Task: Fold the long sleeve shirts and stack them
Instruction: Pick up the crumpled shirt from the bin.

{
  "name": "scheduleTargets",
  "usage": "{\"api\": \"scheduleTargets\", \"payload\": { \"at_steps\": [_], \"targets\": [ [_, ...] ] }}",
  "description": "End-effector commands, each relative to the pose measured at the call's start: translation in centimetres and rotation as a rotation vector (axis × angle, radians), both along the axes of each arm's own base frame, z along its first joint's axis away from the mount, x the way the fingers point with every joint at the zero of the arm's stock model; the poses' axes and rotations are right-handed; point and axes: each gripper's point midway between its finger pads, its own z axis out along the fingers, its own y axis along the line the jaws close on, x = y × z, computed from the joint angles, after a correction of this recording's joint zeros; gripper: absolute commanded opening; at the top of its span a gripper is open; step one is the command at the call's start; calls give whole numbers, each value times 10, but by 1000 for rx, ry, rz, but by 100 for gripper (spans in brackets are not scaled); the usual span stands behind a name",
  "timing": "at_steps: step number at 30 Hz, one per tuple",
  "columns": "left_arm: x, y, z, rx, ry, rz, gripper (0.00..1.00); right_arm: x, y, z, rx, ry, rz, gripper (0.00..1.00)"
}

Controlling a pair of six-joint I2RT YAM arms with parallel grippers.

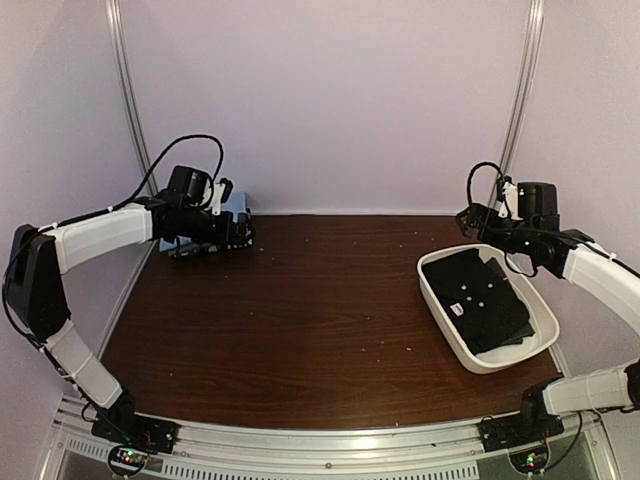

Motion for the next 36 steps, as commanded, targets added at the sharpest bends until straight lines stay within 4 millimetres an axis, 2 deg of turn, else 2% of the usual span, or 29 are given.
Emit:
{"api": "scheduleTargets", "payload": {
  "at_steps": [1, 6, 12, 20, 25, 36],
  "targets": [
    [-3, -14, 36, -111, -105, -31, 98, -3, -6, 3, -25, -29, -30, 100],
    [-9, -14, 34, -122, -105, -39, 98, -6, -11, -18, -89, 42, -31, 100],
    [-12, -17, 33, -137, -92, -57, 98, -11, -12, -66, -169, 186, -7, 100],
    [-14, -20, 32, -142, -84, -75, 98, -17, 6, -126, -285, 347, 37, 100],
    [-17, -20, 32, -137, -77, -85, 98, -15, 9, -147, -321, 384, 11, 100],
    [-21, -21, 31, -150, -63, -88, 98, -9, -3, -186, -359, 456, -80, 100]
  ]
}}
